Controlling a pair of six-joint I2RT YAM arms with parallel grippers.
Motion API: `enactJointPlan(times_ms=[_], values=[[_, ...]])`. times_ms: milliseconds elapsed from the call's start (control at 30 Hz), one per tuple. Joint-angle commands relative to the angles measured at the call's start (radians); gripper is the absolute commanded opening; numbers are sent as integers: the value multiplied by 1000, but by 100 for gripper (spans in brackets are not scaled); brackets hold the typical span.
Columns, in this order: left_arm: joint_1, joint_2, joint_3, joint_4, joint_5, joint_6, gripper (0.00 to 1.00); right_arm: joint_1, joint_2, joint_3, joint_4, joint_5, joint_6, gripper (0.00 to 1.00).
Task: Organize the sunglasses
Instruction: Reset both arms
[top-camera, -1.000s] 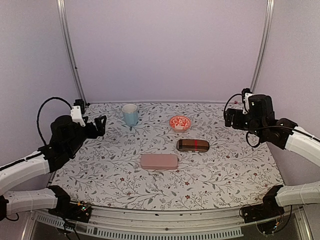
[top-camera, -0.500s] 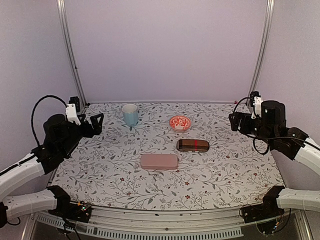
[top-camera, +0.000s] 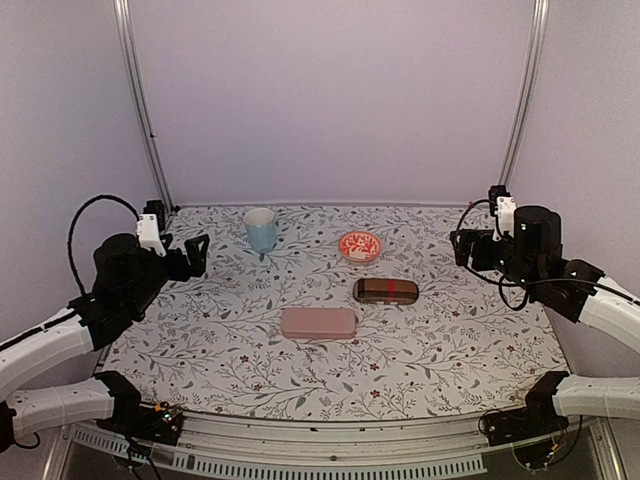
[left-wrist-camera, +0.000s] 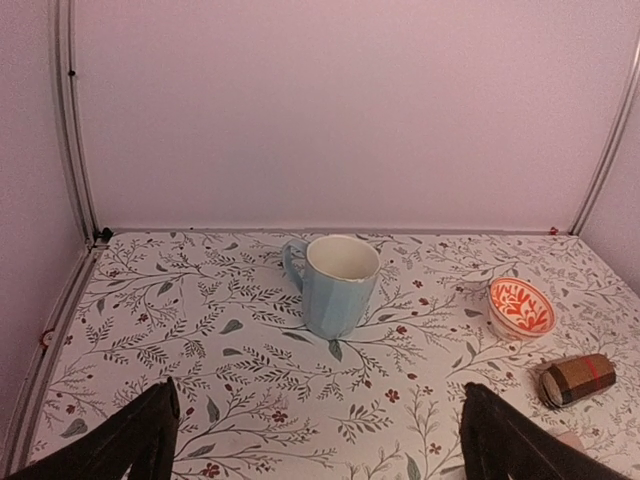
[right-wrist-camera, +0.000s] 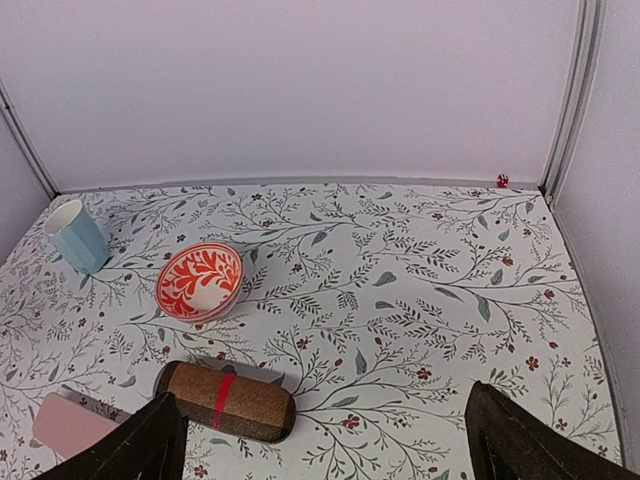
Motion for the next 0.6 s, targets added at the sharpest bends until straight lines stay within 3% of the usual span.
enactJointPlan(times_ms=[0,567], values=[[6,7,4,33,-23,15,99,-3,31,-2,95,-11,-44,99],[-6,-5,18,0,-56,24,99,-3,22,-25,154,-40,-33,99]])
